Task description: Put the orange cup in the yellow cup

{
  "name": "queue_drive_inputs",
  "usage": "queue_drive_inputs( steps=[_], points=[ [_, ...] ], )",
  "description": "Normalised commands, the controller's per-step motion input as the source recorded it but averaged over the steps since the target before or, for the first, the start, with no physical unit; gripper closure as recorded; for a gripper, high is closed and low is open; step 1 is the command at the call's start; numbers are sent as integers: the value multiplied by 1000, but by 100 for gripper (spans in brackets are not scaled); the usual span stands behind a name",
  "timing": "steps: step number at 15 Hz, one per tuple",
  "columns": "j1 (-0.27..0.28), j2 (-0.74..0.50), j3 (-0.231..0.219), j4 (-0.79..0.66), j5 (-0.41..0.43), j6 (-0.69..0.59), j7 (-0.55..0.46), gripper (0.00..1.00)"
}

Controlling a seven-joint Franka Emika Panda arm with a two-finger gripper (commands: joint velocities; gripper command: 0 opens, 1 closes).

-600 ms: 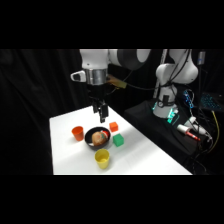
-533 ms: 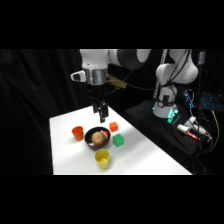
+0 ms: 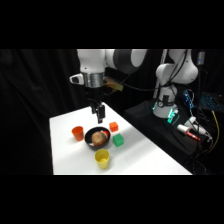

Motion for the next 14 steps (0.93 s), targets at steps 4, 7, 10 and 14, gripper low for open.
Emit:
queue_drive_inputs(
  steps=[4, 7, 10, 14],
  points=[
    [-59, 210, -52, 256, -60, 181, 55, 0],
    [-26, 293, -58, 345, -116, 149, 121, 0],
    [-4, 332, -73, 387, -163, 110, 169, 0],
    [-23, 311, -56, 403, -78, 41, 131, 0]
  ],
)
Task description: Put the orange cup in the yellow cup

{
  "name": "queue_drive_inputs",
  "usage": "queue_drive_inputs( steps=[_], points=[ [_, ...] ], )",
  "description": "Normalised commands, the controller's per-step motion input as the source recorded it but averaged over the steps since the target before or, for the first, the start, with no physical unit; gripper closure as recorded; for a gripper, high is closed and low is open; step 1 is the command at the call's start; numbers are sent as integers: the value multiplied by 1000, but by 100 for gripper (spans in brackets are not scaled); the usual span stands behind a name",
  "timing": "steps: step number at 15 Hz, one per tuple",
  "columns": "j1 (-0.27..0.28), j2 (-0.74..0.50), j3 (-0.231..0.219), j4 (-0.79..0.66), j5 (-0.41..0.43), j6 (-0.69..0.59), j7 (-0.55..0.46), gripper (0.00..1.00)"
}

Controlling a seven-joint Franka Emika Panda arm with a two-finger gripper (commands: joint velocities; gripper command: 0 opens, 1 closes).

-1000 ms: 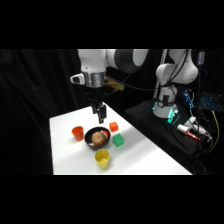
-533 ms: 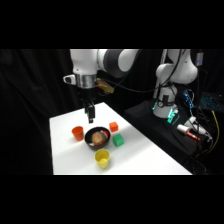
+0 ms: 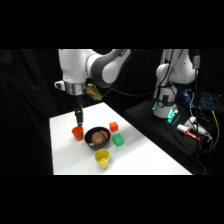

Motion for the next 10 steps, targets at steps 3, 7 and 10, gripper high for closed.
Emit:
queue_drive_inputs(
  steps=[3, 7, 10],
  points=[
    [-30, 277, -32, 358, -19, 25, 106, 0],
    [-30, 258, -20, 307, 17, 38, 96, 0],
    [-39, 213, -6, 258, 64, 53, 64, 0]
  ],
)
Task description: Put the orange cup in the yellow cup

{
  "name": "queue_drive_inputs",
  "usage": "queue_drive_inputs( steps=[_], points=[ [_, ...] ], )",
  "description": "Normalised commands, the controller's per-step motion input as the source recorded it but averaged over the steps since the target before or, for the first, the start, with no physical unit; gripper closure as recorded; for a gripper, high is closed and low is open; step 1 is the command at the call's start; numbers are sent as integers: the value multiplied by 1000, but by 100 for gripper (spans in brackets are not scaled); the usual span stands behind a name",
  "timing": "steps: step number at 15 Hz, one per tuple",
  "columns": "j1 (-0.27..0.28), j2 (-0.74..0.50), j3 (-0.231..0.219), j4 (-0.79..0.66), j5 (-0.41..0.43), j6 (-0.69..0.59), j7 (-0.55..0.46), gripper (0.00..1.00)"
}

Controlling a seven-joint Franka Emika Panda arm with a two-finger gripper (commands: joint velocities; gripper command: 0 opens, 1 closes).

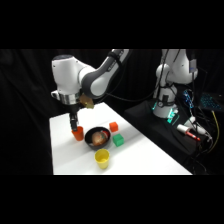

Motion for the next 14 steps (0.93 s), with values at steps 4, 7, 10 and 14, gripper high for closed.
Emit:
queue_drive_inputs(
  steps=[4, 7, 10, 14],
  points=[
    [-45, 193, -1, 243, 90, 70, 31, 0],
    [-81, 195, 22, 243, 150, 76, -5, 0],
    [-92, 199, 43, 241, 173, 71, -19, 0],
    [-72, 190, 62, 225, 163, 55, -27, 0]
  ],
)
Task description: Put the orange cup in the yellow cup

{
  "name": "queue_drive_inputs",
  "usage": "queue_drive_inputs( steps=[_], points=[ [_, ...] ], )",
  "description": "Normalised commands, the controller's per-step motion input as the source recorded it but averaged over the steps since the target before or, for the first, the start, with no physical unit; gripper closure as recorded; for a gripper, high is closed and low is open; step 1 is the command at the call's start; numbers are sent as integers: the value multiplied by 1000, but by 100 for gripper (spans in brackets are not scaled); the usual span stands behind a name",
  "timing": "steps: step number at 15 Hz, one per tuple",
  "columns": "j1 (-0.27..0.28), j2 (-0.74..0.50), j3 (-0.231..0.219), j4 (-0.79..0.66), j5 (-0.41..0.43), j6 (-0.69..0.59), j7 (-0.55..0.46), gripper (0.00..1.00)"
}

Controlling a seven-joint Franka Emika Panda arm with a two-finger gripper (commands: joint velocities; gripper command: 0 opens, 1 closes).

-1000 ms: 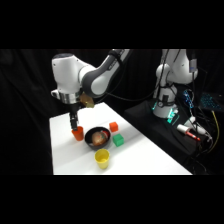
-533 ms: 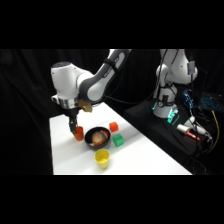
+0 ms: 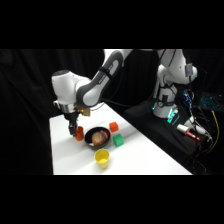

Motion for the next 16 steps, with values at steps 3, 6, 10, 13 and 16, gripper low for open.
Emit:
queue_drive_inputs(
  steps=[3, 6, 10, 13, 16],
  points=[
    [-54, 185, 73, 209, 150, 51, -31, 0],
    [-50, 192, 52, 213, 122, 70, -29, 0],
    [-65, 186, 42, 223, 122, 82, -36, 0],
    [-42, 162, 25, 197, 108, 99, -12, 25],
    [-10, 118, 5, 166, 83, 86, 10, 51]
  ],
)
